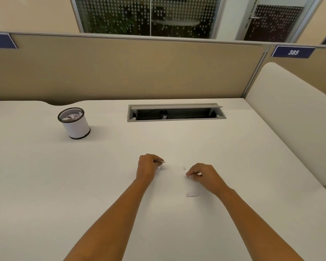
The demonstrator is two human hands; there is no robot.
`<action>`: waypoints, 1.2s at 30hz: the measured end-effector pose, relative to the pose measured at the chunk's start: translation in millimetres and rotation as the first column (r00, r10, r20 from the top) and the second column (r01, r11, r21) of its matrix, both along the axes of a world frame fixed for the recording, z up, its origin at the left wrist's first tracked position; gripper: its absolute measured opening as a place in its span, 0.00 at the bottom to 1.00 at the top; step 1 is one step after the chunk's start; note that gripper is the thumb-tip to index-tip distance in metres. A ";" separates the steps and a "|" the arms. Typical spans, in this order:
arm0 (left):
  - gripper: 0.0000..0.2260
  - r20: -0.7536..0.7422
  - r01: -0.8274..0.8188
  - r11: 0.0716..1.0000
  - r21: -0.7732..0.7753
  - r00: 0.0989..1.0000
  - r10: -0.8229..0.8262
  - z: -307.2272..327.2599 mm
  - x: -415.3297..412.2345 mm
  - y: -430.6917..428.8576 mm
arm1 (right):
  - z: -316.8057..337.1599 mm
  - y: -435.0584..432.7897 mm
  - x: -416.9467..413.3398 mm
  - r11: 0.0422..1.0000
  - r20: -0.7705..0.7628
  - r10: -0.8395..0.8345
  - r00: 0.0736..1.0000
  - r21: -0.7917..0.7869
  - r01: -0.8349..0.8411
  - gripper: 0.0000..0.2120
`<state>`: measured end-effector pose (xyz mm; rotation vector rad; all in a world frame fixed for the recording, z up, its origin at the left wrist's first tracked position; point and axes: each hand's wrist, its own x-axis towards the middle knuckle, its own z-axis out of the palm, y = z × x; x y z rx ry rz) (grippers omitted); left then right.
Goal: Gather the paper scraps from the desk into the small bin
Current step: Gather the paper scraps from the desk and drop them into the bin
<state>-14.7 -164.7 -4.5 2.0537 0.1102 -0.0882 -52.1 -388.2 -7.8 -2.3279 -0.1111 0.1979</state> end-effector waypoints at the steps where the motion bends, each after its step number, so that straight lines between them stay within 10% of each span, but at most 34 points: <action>1: 0.09 0.002 -0.004 1.000 -0.002 1.000 0.004 0.4 -1.2 1.2 | -0.8 0.5 -6.4 0.996 0.005 0.064 0.998 -0.060 -0.064 0.09; 7: 0.08 0.001 -0.044 0.999 -0.015 0.999 0.044 4.6 -10.9 6.1 | -1.5 -8.5 -37.2 0.876 -0.065 0.333 0.941 -0.347 -0.334 0.19; 16: 0.08 0.000 -0.079 0.996 -0.042 0.997 0.079 14.6 -19.9 12.3 | 3.4 -3.0 -46.6 0.883 0.088 0.326 0.941 -0.385 -0.269 0.07; 26: 0.10 -0.013 -0.242 0.954 -0.179 0.970 0.243 37.8 -7.0 48.1 | 28.8 73.0 -14.5 0.925 0.018 -0.207 0.978 0.329 0.190 0.06; 36: 0.08 0.046 -0.408 0.863 -0.297 0.897 0.440 74.5 32.6 136.8 | 72.9 185.4 53.2 0.865 -0.019 -0.238 0.971 0.451 0.221 0.06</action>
